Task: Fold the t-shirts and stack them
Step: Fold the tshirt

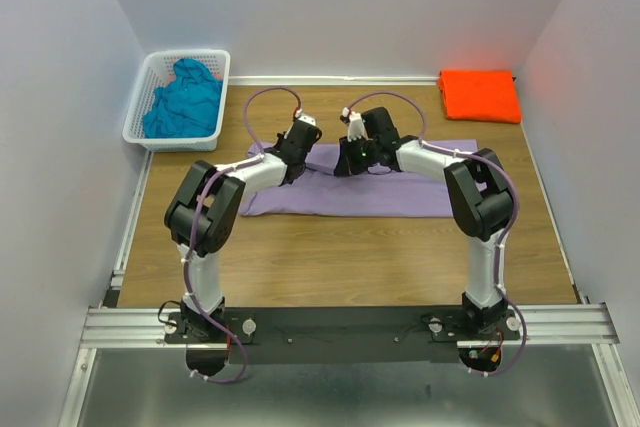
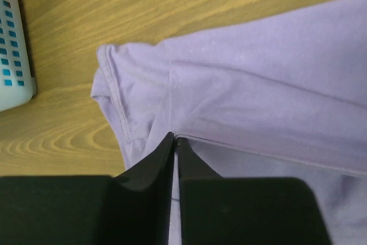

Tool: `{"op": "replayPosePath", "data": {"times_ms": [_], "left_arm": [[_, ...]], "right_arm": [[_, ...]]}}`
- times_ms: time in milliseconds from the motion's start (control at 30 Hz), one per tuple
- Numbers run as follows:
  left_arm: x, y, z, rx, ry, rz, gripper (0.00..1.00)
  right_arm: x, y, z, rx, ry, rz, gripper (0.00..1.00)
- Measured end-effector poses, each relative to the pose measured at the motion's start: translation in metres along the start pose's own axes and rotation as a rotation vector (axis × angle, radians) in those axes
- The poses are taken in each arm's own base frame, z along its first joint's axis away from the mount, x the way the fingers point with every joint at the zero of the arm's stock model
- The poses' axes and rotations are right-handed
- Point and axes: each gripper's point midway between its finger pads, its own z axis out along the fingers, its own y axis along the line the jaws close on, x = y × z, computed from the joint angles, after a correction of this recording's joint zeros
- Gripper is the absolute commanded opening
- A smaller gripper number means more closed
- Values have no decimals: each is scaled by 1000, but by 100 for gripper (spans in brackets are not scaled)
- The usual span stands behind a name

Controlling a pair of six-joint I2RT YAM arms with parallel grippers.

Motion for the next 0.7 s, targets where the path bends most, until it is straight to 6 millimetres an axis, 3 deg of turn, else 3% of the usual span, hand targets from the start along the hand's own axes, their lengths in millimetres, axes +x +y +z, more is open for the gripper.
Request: {"op": "replayPosePath", "data": {"times_ms": [167, 333, 600, 700], "left_arm": [[15, 2, -4, -5, 31, -15, 43], [13, 4, -11, -2, 29, -64, 56], [-11, 20, -50, 32, -47, -221, 58], [-23, 29, -66, 45, -83, -293, 49]], "right_arm": [[9, 0, 0, -7, 20, 9, 32], [11, 7, -6, -26, 29, 18, 43], [-18, 33, -45, -47, -49, -13, 43], [-27, 39, -54, -51, -77, -11, 41]]}}
